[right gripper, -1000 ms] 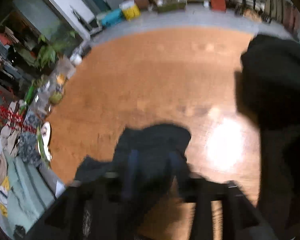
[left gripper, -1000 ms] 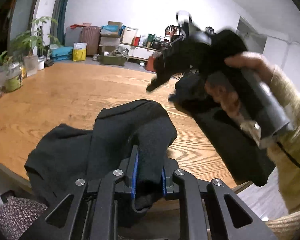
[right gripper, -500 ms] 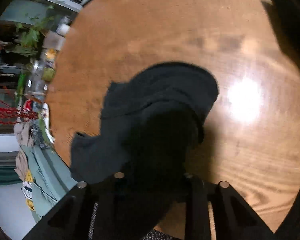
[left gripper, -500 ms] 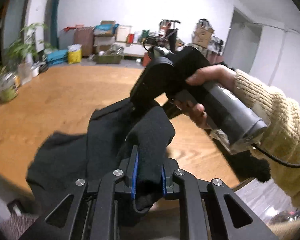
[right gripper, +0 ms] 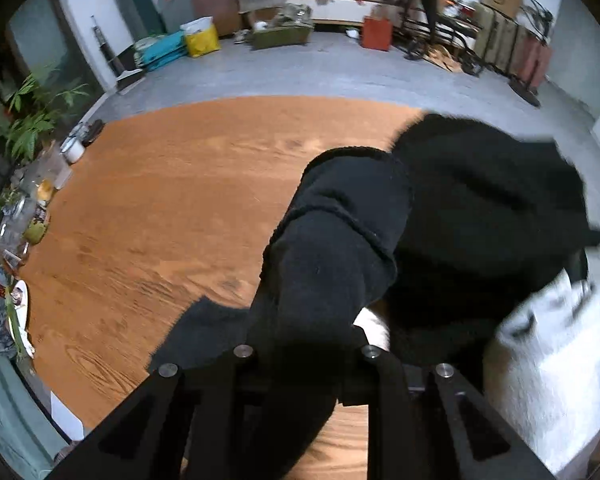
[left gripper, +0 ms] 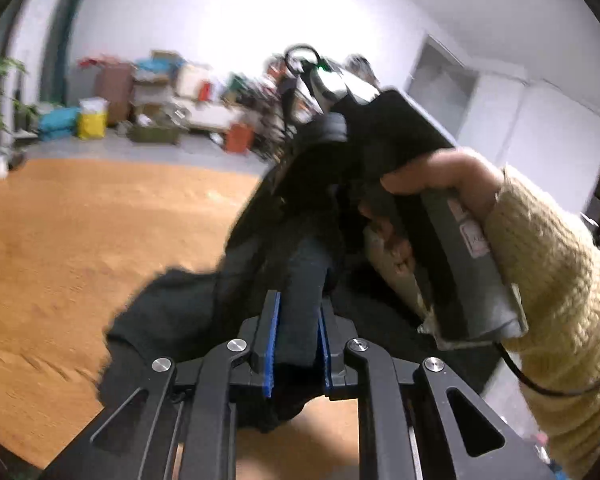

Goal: Fold clothes

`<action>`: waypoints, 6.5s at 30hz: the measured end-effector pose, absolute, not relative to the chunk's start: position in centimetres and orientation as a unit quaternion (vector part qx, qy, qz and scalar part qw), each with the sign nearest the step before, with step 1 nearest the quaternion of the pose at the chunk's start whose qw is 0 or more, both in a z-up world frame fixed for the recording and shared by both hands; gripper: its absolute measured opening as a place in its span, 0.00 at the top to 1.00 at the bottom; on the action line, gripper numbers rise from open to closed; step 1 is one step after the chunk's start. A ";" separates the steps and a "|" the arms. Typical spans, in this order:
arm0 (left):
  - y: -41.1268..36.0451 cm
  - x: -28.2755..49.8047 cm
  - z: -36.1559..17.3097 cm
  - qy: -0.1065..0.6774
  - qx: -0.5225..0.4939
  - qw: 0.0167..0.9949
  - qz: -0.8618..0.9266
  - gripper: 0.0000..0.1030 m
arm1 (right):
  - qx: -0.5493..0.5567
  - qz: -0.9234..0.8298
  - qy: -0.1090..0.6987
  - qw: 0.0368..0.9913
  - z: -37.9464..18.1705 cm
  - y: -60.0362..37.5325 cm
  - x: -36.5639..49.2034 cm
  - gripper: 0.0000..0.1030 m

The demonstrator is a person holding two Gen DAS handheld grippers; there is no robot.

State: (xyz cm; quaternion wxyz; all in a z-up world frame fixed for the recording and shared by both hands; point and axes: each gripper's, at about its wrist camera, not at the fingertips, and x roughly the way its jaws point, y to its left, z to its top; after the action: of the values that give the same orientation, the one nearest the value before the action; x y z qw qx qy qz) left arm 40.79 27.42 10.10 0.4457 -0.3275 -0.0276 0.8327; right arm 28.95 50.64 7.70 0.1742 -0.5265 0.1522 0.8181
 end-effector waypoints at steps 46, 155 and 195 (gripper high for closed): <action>16.0 31.0 3.8 -0.247 -0.584 0.302 0.712 0.52 | -0.567 0.774 0.242 -0.144 -1.6 36.7 37.2 0.53; 3.9 35.8 1.8 -0.386 -0.553 0.256 0.693 0.28 | -0.548 0.678 0.490 -0.020 -8.5 37.8 41.5 0.41; 11.7 29.2 -0.7 -0.569 -0.539 0.255 0.566 0.80 | -0.427 0.654 0.618 -0.089 -7.9 42.6 41.9 0.24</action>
State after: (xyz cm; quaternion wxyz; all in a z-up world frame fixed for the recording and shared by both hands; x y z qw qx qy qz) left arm 29.15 11.69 -0.72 0.2548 -0.5389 -0.5694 0.5661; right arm 41.87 42.62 -7.90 -0.0886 -0.4275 0.6182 0.6537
